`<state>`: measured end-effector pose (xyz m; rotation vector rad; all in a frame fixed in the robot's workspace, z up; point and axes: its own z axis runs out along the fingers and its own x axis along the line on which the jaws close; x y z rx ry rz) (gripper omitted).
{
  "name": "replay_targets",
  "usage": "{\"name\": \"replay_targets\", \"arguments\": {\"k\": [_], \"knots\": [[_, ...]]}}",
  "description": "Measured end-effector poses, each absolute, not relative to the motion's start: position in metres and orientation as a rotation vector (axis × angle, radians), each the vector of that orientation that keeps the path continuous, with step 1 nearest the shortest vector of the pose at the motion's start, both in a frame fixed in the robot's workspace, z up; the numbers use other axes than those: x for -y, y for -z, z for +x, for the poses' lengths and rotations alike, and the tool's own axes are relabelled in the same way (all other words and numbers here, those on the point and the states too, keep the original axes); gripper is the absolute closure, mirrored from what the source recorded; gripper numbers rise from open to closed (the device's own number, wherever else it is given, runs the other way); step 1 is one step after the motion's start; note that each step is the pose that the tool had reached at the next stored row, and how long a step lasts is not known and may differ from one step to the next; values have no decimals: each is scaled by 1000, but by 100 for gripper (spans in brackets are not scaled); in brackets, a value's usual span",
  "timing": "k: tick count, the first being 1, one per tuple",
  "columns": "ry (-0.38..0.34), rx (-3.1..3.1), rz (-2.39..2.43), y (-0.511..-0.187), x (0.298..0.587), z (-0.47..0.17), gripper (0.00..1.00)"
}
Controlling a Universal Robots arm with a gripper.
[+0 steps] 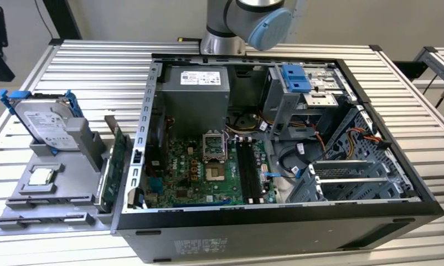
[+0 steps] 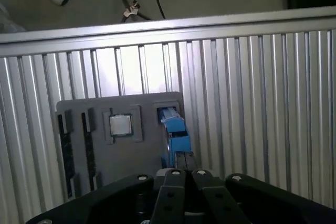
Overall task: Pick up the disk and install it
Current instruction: 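Pick up the disk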
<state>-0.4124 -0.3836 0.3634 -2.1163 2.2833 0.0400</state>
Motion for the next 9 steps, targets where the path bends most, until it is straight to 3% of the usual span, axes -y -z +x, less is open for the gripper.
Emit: {"name": "replay_targets", "arguments": {"k": [9], "knots": [[-46, -2129, -2268, -361, 384, -412, 100]]}}
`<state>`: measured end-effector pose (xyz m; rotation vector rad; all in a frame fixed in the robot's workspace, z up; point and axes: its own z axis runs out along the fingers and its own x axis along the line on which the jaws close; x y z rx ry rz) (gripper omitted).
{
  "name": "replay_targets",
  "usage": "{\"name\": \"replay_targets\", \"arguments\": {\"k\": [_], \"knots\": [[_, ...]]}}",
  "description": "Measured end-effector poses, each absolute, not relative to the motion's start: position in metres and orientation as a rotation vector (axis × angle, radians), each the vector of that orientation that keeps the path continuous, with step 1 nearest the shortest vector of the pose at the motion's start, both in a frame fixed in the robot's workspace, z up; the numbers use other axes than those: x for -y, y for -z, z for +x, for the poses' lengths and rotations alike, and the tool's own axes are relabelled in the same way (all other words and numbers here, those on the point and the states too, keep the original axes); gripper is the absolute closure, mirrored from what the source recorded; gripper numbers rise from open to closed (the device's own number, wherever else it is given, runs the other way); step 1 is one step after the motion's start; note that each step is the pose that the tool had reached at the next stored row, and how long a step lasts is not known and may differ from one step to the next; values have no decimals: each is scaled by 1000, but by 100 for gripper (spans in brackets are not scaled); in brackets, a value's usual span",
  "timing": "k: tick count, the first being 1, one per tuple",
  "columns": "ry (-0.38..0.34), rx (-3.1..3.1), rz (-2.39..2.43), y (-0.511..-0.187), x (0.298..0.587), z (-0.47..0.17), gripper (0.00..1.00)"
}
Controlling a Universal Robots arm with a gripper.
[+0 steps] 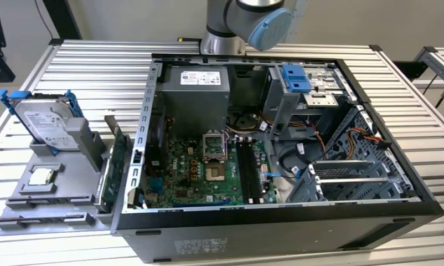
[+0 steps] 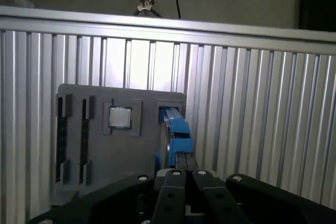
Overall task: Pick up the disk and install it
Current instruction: 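Pick up the disk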
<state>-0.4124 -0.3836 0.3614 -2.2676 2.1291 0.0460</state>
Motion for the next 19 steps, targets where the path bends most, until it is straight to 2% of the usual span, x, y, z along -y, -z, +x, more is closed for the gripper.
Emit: {"name": "replay_targets", "arguments": {"k": [19], "knots": [[-68, -2157, -2246, -360, 384, -409, 100]]}}
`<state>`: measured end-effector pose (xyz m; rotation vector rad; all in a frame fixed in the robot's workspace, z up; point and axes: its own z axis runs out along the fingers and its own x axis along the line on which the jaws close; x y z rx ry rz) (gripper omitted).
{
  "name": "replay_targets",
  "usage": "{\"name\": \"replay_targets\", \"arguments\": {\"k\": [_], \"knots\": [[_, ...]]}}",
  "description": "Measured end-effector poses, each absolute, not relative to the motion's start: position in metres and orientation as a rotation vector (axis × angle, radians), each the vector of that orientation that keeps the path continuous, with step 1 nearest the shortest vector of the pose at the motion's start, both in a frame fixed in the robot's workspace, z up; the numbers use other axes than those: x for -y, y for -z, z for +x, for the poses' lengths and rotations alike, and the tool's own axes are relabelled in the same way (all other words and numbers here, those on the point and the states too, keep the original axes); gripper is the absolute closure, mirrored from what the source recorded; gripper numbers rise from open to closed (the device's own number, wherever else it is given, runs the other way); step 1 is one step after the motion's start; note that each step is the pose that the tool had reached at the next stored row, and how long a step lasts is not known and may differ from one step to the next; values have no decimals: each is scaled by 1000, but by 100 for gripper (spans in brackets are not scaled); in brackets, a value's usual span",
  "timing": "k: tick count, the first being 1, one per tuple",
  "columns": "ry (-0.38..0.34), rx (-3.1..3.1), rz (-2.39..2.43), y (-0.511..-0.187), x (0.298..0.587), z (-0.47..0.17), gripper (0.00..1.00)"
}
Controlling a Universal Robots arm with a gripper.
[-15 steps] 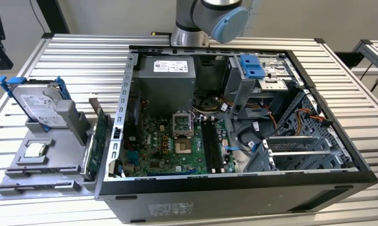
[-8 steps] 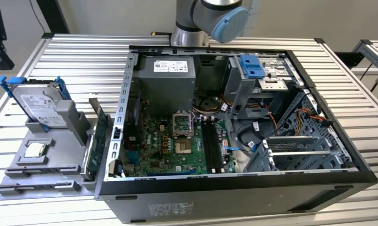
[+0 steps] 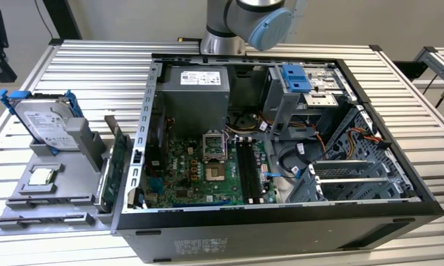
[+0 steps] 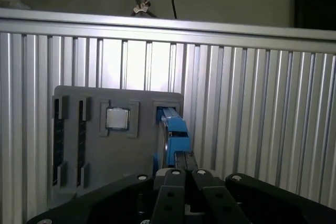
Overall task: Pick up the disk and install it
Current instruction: 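Pick up the disk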
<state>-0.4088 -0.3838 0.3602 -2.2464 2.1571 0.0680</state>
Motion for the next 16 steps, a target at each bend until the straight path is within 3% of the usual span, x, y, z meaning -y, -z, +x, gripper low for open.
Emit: {"name": "replay_targets", "arguments": {"k": [1, 16], "knots": [[-68, -2157, -2246, -360, 384, -409, 0], [-68, -2157, -2246, -360, 384, -407, 0]]}}
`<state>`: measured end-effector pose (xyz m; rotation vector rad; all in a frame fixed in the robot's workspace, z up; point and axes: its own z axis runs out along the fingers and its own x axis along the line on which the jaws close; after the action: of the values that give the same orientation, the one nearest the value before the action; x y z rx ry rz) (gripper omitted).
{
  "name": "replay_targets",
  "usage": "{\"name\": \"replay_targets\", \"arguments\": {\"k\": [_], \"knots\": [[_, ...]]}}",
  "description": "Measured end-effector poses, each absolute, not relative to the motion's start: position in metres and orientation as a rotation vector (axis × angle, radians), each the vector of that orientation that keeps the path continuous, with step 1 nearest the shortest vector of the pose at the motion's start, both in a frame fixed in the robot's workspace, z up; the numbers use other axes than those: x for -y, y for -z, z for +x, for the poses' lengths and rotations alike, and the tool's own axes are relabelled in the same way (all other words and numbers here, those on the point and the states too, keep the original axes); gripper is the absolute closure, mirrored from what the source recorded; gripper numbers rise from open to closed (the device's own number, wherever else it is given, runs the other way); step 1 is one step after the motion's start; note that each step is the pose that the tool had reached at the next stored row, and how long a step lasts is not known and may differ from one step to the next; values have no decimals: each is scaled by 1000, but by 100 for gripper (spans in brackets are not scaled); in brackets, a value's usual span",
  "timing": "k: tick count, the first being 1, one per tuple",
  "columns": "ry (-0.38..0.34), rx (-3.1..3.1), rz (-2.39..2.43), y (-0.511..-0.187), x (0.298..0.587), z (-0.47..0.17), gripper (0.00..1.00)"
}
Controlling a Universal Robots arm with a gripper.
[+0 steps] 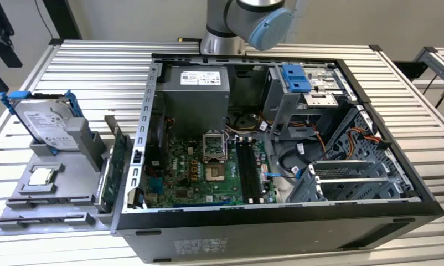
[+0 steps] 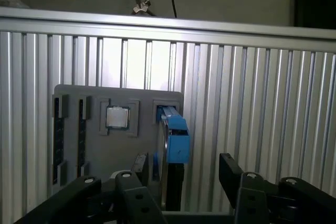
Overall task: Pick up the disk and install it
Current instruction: 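Pick up the disk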
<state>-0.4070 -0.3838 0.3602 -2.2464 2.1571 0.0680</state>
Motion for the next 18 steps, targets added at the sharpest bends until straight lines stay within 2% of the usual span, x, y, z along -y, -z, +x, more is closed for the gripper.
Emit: {"name": "replay_targets", "arguments": {"k": [18], "knots": [[-68, -2157, -2246, -329, 384, -408, 0]]}}
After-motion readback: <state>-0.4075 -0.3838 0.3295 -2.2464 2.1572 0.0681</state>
